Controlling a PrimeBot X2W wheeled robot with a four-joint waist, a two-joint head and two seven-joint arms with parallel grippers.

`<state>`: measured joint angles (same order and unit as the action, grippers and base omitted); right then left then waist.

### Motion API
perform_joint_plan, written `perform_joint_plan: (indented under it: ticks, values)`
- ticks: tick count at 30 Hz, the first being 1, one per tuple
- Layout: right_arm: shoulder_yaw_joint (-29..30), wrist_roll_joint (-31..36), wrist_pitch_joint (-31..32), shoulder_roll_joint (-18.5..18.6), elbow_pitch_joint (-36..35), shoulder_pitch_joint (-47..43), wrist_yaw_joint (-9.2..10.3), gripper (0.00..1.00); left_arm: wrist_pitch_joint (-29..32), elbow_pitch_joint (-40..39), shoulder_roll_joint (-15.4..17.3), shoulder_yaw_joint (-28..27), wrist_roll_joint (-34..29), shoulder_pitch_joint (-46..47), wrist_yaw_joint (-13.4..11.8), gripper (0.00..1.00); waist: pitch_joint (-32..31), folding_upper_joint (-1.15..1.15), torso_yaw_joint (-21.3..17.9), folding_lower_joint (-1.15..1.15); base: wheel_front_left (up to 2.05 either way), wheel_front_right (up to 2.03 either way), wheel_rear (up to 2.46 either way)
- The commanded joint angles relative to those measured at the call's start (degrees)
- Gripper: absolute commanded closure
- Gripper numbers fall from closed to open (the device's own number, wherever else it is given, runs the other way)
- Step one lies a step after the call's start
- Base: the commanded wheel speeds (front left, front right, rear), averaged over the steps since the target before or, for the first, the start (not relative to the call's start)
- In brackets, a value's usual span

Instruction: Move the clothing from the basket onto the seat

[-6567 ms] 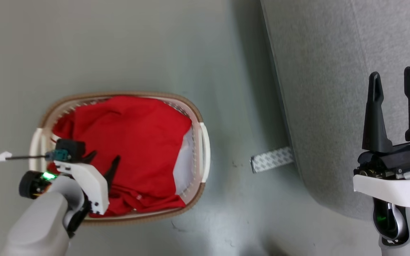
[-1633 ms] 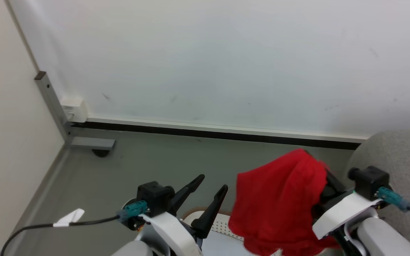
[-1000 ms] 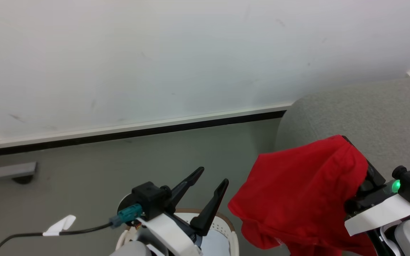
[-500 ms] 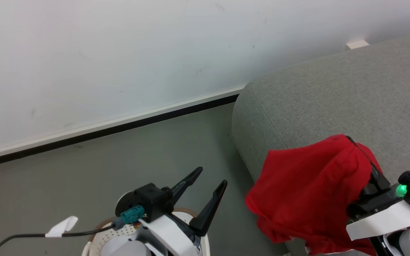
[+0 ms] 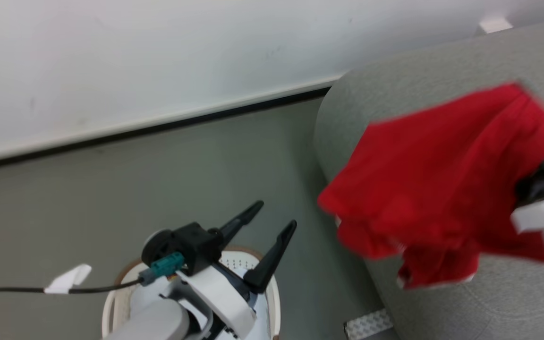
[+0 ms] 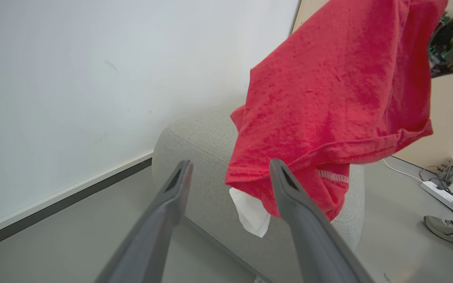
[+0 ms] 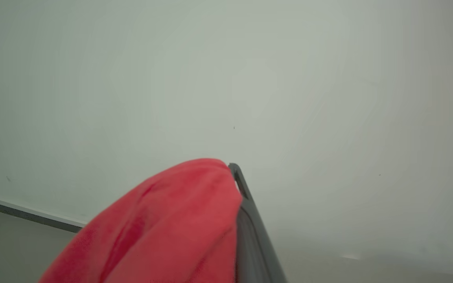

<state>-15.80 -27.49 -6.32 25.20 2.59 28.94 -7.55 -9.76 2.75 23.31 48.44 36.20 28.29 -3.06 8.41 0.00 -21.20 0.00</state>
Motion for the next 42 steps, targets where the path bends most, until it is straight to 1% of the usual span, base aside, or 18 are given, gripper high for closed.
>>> perform_joint_plan:
  ticks: [1,6,11,16,19,24,26,28,30,31,32,33,34,37,40,42]
  values:
    - [1.2,-1.2,0.1,1.2,0.3,3.0,0.12,1.00,0.3,-0.7,1.0,-0.5,-0.7,1.1,0.1,0.00,4.3,0.00,2.4,0.00,0.00,0.00,0.00]
    - [5.1,-4.0,1.7,7.2,2.9,13.4,0.12,1.00,2.0,-3.2,3.5,-1.3,-1.7,3.8,0.5,0.00,11.9,0.00,5.5,0.00,0.00,0.00,0.00]
    - [11.4,-5.6,3.4,13.9,7.3,22.0,0.12,1.00,3.1,-5.5,5.1,-2.0,-2.6,6.7,1.2,0.00,19.1,0.00,8.5,0.00,0.00,0.00,0.00]
    - [18.4,-3.7,3.9,17.4,13.9,26.0,0.13,1.00,2.9,-6.5,5.4,-2.4,-2.9,9.0,1.8,0.00,23.8,0.00,10.6,0.00,0.00,0.00,0.00]
    - [20.4,1.1,5.7,17.2,20.6,26.0,0.12,1.00,2.9,-6.7,5.5,-2.5,-3.1,10.0,2.1,0.00,25.8,0.00,11.3,0.00,0.00,0.00,0.00]
    - [24.2,7.4,7.1,12.3,31.2,23.9,0.13,1.00,2.5,-6.2,5.3,-2.2,-3.5,10.7,2.5,0.00,27.7,0.00,12.0,0.00,0.00,0.00,0.00]
    - [23.5,9.8,9.0,10.9,34.7,21.9,0.13,1.00,2.5,-6.0,5.7,-2.1,-3.6,10.7,2.7,0.00,28.2,0.00,12.3,0.00,0.00,0.00,0.00]
    - [23.0,11.2,10.5,10.6,37.2,20.9,0.13,1.00,2.4,-5.7,6.1,-2.2,-3.5,10.6,2.7,0.00,28.5,0.00,12.5,0.00,0.00,0.00,0.00]
    - [22.9,12.4,10.7,10.6,38.6,20.1,0.13,1.00,2.0,-5.5,6.2,-2.3,-3.3,10.3,2.7,0.00,28.4,0.00,12.7,0.00,0.00,0.00,0.00]
    - [22.8,12.8,10.6,10.6,39.1,19.6,0.13,0.92,1.9,-5.3,6.2,-2.4,-3.2,10.2,2.6,0.00,28.3,0.00,12.7,0.00,0.00,0.00,0.00]
    - [22.8,13.0,10.3,10.4,39.3,19.3,0.13,0.65,1.7,-5.2,6.3,-2.5,-3.0,10.0,2.5,0.00,28.0,0.00,12.6,0.00,0.00,0.00,0.00]
    - [23.1,13.1,9.9,10.3,39.4,19.4,0.13,0.11,1.6,-5.0,6.4,-2.6,-2.8,9.7,2.4,0.00,27.6,0.00,12.5,0.00,0.00,0.00,0.00]
    - [23.1,13.4,9.5,10.4,39.4,19.4,0.13,0.00,1.4,-4.9,6.4,-2.6,-2.6,9.5,2.2,0.00,27.1,0.00,12.4,0.00,0.00,0.00,0.00]
    - [21.7,13.8,10.0,10.0,39.5,19.6,0.13,0.00,0.7,-4.2,6.1,-2.7,-2.0,8.5,2.0,0.00,24.9,0.00,11.8,0.00,0.00,0.00,0.00]
    - [17.6,11.3,13.8,10.0,38.9,18.7,0.13,0.00,-0.1,-3.4,5.8,-2.7,-1.1,7.3,1.6,0.00,21.6,0.00,11.3,0.00,0.00,0.00,0.00]
    - [15.2,8.9,17.3,12.0,37.8,18.4,0.13,0.00,-0.7,-2.8,5.6,-2.8,-0.7,6.2,1.2,0.00,19.0,0.00,11.0,0.00,0.00,0.00,0.00]
